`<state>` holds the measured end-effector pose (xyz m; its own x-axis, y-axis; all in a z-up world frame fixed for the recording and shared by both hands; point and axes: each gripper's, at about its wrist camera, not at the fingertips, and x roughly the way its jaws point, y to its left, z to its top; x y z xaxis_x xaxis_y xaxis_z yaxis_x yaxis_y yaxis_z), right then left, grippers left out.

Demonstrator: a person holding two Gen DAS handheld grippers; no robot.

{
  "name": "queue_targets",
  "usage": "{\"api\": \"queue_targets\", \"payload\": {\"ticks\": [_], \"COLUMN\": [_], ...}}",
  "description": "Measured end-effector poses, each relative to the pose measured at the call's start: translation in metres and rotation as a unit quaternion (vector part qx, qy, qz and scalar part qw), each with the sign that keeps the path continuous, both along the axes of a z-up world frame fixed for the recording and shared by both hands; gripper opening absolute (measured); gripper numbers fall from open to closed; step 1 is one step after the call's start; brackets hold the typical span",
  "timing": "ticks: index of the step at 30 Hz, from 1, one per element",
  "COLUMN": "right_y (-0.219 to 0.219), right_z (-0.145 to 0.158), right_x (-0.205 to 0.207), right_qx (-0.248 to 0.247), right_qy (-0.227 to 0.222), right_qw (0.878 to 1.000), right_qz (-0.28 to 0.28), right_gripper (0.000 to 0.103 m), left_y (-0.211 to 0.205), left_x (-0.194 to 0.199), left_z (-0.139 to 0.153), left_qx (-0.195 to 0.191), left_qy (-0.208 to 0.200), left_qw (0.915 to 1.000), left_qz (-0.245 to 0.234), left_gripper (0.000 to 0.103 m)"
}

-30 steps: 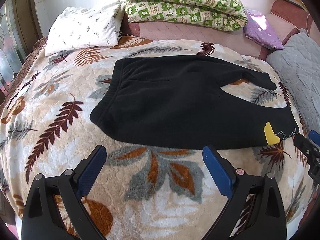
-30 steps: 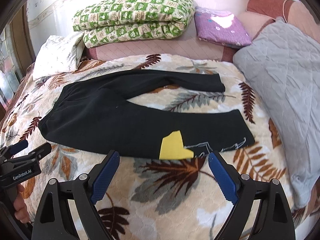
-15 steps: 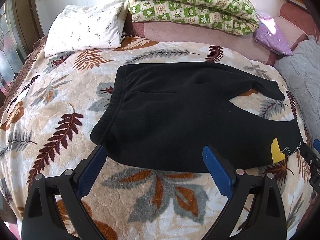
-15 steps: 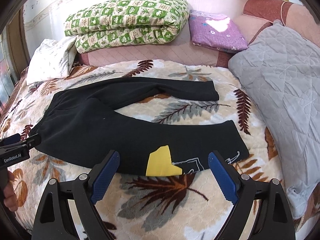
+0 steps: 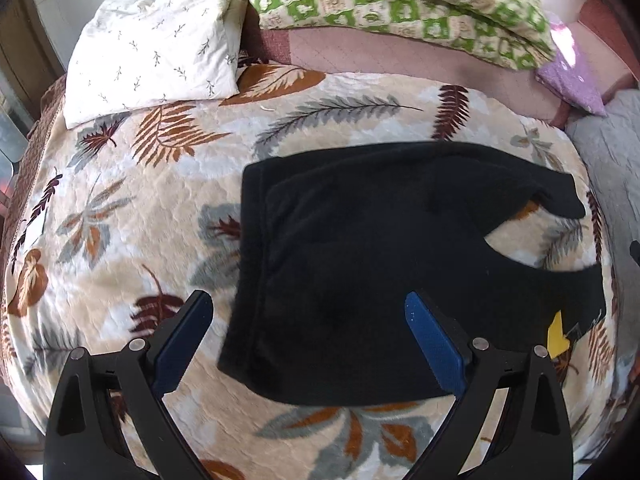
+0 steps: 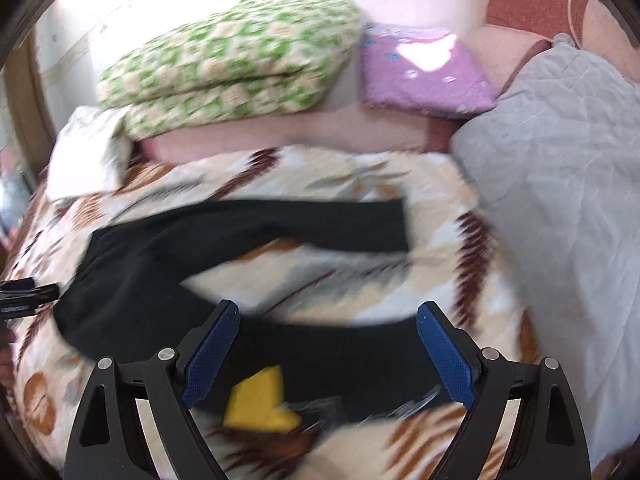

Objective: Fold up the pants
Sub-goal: 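Close the left gripper on the waistband while the right gripper grasps the waistband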

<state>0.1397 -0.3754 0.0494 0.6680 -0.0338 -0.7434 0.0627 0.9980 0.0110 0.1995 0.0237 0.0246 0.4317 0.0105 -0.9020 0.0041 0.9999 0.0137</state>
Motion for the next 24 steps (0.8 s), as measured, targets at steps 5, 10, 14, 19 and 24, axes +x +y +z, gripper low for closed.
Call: {"api": "queue_targets", "payload": {"ticks": [5, 10, 14, 19, 24], "right_y": [-0.057, -0.081, -0.087, -0.086, -0.081], "right_z": [-0.009, -0.049, -0.07, -0.085, -0.091], "right_x": [0.071, 0.14, 0.171, 0.191, 0.197], "right_qx": [0.027, 0.07, 0.089, 0.091, 0.091], "right_qy": [0.025, 0.078, 0.094, 0.11, 0.111], "right_qw": [0.999, 0.994, 0.991, 0.989, 0.989], "right_qz": [-0.026, -0.027, -0.03, -0.033, -0.028], "right_gripper": [0.091, 0.089, 0.084, 0.085, 0.086], "left_y": [0.03, 0.062, 0.079, 0.081, 0.077], "left_x": [0.049, 0.095, 0.118, 0.134, 0.154], "left_z": [0.001, -0.019, -0.037, -0.061, -0.075], "left_qx": [-0.006, -0.049, -0.086, -0.098, -0.105], "left_qy": [0.021, 0.067, 0.096, 0.123, 0.118], "left_qw": [0.9992, 0.9938, 0.9867, 0.9825, 0.9818], "left_qz": [0.033, 0.075, 0.099, 0.1, 0.105], "left_gripper": [0.098, 0.098, 0.098, 0.098, 0.098]}}
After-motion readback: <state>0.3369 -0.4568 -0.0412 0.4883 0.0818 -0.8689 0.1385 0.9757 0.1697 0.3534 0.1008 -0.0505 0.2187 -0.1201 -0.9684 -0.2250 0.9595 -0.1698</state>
